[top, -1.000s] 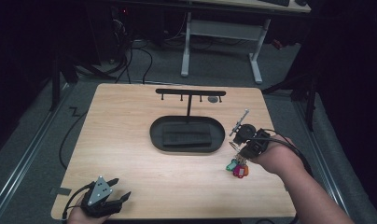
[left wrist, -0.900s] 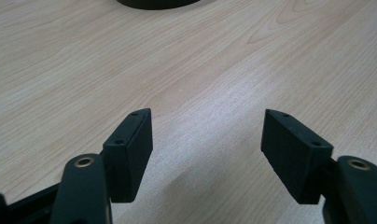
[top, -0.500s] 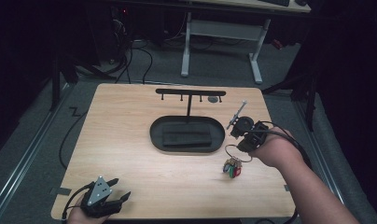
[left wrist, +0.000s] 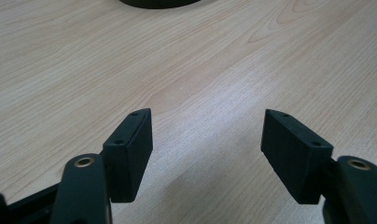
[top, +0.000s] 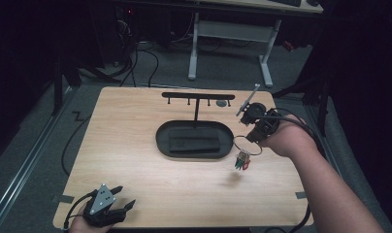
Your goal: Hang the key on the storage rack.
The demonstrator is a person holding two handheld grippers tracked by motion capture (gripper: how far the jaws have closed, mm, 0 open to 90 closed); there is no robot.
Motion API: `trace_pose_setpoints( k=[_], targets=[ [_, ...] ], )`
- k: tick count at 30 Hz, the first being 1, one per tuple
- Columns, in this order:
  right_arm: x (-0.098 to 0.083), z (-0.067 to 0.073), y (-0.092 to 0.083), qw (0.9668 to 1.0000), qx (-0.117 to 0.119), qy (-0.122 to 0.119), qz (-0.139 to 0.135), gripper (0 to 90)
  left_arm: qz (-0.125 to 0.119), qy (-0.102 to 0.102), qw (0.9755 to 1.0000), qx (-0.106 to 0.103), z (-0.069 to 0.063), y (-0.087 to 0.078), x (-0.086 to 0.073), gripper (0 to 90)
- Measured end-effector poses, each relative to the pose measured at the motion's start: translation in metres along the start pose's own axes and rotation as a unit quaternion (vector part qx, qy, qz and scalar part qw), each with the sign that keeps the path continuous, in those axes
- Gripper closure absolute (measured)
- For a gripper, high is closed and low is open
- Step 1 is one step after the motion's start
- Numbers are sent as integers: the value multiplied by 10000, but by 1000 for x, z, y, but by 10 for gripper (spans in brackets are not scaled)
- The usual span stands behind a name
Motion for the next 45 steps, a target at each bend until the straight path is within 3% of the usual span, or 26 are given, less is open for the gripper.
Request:
trace_pose_setpoints(
  k=[6,21,25,36,45],
  targets=[
    [14,-11,-3,9998,43,127,-139,854,-86,-17,9999,107,2,-3,1,344],
    [38,-41,13,9986,61,435,-293,854,-49,-10,9999,105,3,-3,0,345],
    [46,-45,17,9986,11,404,-341,854,-45,-23,9999,90,4,-2,-1,344],
    [56,-61,27,9969,-79,595,-504,855,-22,-51,9999,91,5,-3,-2,345],
    [66,-72,43,9958,-23,704,-593,855,-22,-88,9999,134,7,-4,-3,345]
  ],
)
Point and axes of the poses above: each handheld gripper's, and its own axes: y roughly forward along the jaws, x roughly out of its top, z roughly to its left, the point moved 3 cm from there along y, roughly forward along the jaws, and after that the axes turned 11 degrees about -z, right-handed, at the moved point
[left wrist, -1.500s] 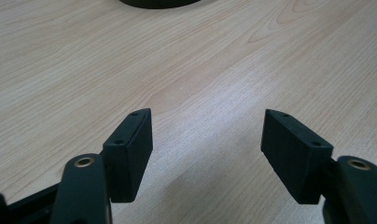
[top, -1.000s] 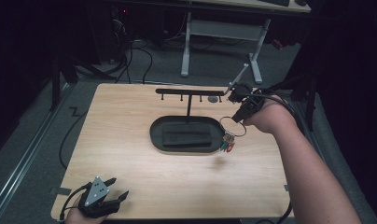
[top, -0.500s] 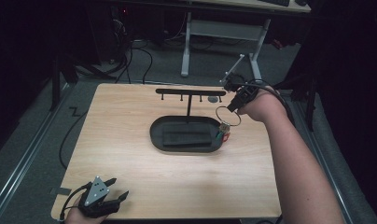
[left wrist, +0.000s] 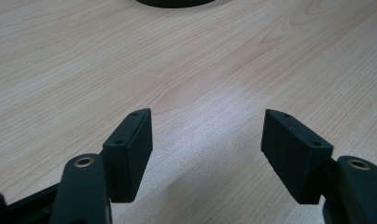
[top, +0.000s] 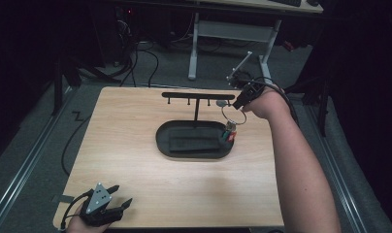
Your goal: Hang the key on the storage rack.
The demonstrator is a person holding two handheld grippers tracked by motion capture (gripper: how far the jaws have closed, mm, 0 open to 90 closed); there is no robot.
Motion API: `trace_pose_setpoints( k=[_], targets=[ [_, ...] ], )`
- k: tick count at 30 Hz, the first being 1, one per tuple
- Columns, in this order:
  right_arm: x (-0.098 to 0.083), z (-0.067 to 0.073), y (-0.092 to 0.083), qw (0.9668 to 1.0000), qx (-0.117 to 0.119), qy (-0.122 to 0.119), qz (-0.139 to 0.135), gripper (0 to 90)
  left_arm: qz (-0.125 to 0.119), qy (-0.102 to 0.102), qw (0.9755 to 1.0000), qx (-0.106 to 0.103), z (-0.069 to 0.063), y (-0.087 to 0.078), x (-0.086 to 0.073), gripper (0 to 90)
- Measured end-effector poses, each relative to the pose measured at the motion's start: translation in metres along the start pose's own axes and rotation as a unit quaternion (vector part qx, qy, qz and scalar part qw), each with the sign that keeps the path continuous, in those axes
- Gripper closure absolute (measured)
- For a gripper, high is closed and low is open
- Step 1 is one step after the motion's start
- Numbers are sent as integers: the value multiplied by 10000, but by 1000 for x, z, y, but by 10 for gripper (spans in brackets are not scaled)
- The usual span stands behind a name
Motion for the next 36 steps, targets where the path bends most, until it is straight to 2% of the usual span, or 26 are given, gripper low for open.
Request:
trace_pose_setpoints(
  k=[2,3,5,12,17,18,21,22,24,28,30,31,32,33,36],
  targets=[
    [1,-3,2,10000,9,3,-39,854,1,-9,10000,12,0,0,-1,345],
    [1,-3,3,9999,-1,99,-12,855,5,-7,10000,13,0,0,-1,345],
    [2,-7,6,10000,-1,60,-30,854,15,-11,10000,5,0,0,-1,345],
    [2,-17,17,9999,9,145,53,854,18,-19,10000,6,1,-1,-2,345],
    [-1,-19,24,9996,4,264,35,853,34,-19,10000,12,1,-1,-2,345],
    [-1,-20,25,9998,22,189,-11,853,34,-19,10000,12,1,-1,-2,345],
    [0,-20,27,9998,14,179,9,852,46,-3,10000,-4,0,-1,-2,345],
    [0,-19,28,9997,-21,241,26,852,47,-5,10000,-15,0,0,-2,345],
    [1,-20,30,9999,-36,145,4,851,39,-23,10000,-39,-1,-1,-1,346],
    [4,-21,33,9998,-107,154,-25,843,41,19,10000,-49,-2,0,-1,348],
    [4,-21,34,9998,-154,87,-59,825,46,14,10000,-51,-2,0,-1,347],
    [5,-22,35,9995,-266,186,-57,723,60,10,10000,-55,-1,0,-2,347],
    [5,-21,35,9991,-303,287,-79,711,53,-1,10000,-54,-1,0,-2,347],
    [6,-22,35,9992,-310,218,-148,698,29,-13,10000,-47,-1,0,-2,347],
    [6,-21,29,9981,-342,364,-372,651,34,-29,10000,-68,-1,1,-2,347]
  ],
)
Point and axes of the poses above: each handheld gripper's, and its own axes: y roughly forward along the jaws, x roughly out of its top, z roughly to its left, the point moved 3 cm from there along y, roughly forward along the jaws, and after that the axes turned 11 degrees about -z, right-handed, at the moved point
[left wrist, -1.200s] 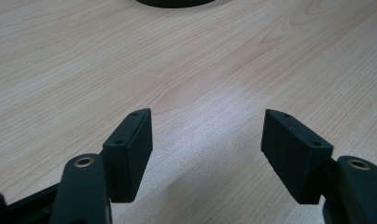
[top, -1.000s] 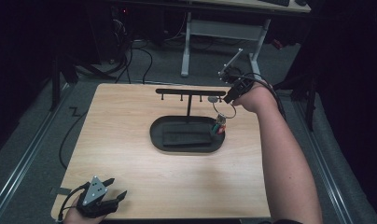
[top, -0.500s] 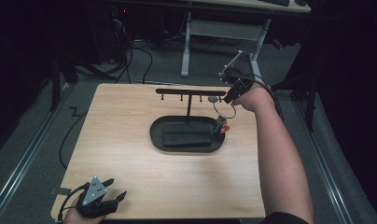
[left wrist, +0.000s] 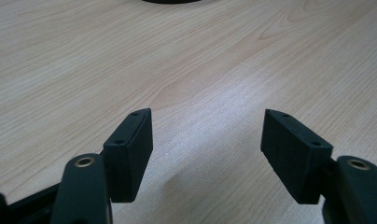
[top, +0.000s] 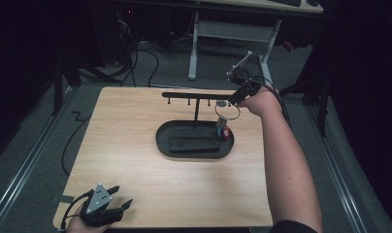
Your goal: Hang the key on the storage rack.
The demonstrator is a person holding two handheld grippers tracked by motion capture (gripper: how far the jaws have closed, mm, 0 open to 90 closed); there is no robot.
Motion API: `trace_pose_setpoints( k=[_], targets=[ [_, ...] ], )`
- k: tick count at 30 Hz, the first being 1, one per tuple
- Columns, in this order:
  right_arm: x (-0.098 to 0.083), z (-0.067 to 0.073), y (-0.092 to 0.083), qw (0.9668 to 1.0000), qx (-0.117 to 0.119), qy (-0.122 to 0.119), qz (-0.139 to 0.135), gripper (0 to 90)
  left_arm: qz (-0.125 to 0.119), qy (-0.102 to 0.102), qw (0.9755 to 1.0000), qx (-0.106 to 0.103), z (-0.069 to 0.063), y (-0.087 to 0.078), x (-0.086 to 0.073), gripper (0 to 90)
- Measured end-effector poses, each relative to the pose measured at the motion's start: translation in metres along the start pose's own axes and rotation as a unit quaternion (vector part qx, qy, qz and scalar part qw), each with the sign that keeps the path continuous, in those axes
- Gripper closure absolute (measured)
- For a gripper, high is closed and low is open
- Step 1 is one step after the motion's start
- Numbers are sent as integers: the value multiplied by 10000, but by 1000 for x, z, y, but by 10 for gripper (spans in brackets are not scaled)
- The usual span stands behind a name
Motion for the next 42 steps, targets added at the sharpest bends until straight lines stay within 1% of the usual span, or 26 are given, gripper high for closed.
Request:
trace_pose_setpoints(
  k=[2,3,6,7,13,14,17,20,22,24,27,29,31,32,33,36,39,42],
  targets=[
    [-1,1,-3,10000,-36,20,9,636,24,28,10000,-11,0,0,0,347],
    [-4,2,-8,10000,-63,-9,-33,615,9,33,10000,-16,-1,1,0,347],
    [-9,6,-15,9999,-75,53,-89,594,10,72,10000,-24,-2,1,1,347],
    [-10,8,-17,9999,-48,30,-117,578,11,74,10000,-23,-2,1,1,347],
    [-23,19,-25,9997,8,85,-238,504,7,47,10000,10,-1,0,1,347],
    [-25,21,-26,9996,13,118,-253,495,9,47,10000,9,-1,0,1,347],
    [-32,26,-27,9994,55,105,-310,492,23,65,10000,11,-2,1,1,347],
    [-39,30,-26,9993,-19,143,-344,497,47,92,9999,6,-3,0,1,347],
    [-44,33,-25,9992,-11,142,-384,491,51,93,9999,12,-3,0,1,347],
    [-49,37,-23,9988,74,169,-464,449,41,92,9999,20,-3,0,0,347],
    [-58,41,-20,9983,111,112,-556,394,61,93,9999,20,-3,0,0,347],
    [-64,43,-18,9982,119,118,-570,378,67,98,9999,22,-3,0,0,347],
    [-70,46,-15,9977,189,101,-647,359,72,98,9999,22,-3,1,-1,346],
    [-73,47,-14,9973,220,84,-690,354,124,118,9999,3,-3,0,-1,346],
    [-76,48,-13,9972,233,114,-697,352,110,117,9999,7,-4,0,-1,346],
    [-85,51,-10,9966,251,81,-779,332,94,112,9999,16,-5,1,-1,346],
    [-94,52,-5,9960,286,137,-838,309,102,107,9999,22,-5,1,-2,346],
    [-103,53,0,9955,312,248,-864,295,111,114,9999,22,-5,1,-2,346]
  ],
)
Point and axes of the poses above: each handheld gripper's, and its own axes: y roughly forward along the jaws, x roughly out of its top, z roughly to its left, the point moved 3 cm from there along y, roughly forward along the jaws, and after that the axes turned 11 degrees about -z, right-handed, at the moved point
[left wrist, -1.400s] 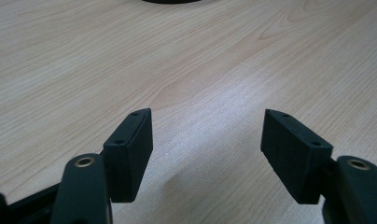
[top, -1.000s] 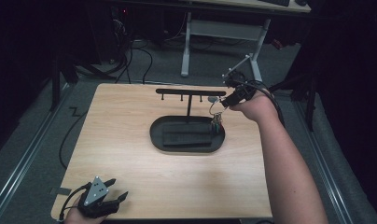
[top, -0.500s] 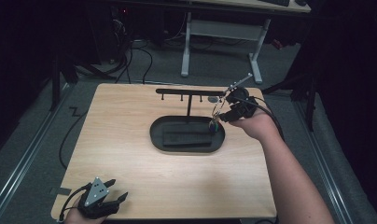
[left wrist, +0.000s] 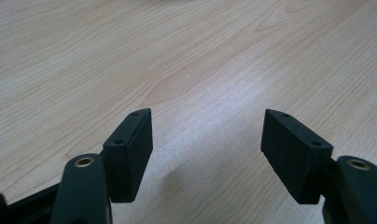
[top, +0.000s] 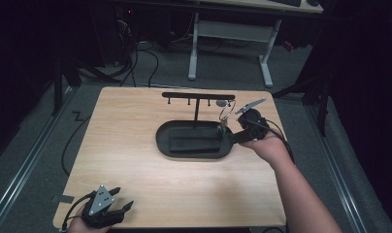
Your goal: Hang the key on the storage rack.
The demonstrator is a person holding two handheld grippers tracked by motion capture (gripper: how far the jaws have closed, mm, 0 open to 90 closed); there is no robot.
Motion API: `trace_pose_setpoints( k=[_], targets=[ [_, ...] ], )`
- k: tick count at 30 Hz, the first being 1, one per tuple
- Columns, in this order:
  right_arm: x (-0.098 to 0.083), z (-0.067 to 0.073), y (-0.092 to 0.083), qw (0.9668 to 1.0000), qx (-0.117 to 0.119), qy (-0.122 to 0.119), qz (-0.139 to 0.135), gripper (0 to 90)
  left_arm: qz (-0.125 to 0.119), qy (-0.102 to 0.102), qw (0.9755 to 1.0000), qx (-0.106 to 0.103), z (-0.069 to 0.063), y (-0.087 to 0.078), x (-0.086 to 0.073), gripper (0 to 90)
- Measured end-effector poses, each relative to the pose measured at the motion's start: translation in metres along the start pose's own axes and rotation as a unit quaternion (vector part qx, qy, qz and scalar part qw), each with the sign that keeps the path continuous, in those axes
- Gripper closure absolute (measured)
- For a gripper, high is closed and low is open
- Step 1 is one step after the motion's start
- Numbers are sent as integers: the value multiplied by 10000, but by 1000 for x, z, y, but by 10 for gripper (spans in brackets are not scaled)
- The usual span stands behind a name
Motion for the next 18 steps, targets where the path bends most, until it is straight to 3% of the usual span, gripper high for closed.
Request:
trace_pose_setpoints(
  k=[8,11,13,18],
  targets=[
    [-30,6,4,9988,-77,120,-473,305,12,-27,10000,16,1,-1,-1,346],
    [-42,10,6,9983,-129,120,-556,299,22,-16,10000,6,1,-1,-1,346],
    [-49,14,8,9982,-317,-44,-500,287,28,-13,10000,2,0,0,-1,346],
    [-71,26,10,9983,-229,-68,-530,298,48,-8,10000,-12,0,1,-2,346]
  ],
)
Point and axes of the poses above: each handheld gripper's, and its own axes: y roughly forward along the jaws, x roughly out of its top, z roughly to its left, the point moved 3 cm from there along y, roughly forward along the jaws, and after that the axes turned 11 degrees about -z, right-handed, at the moved point
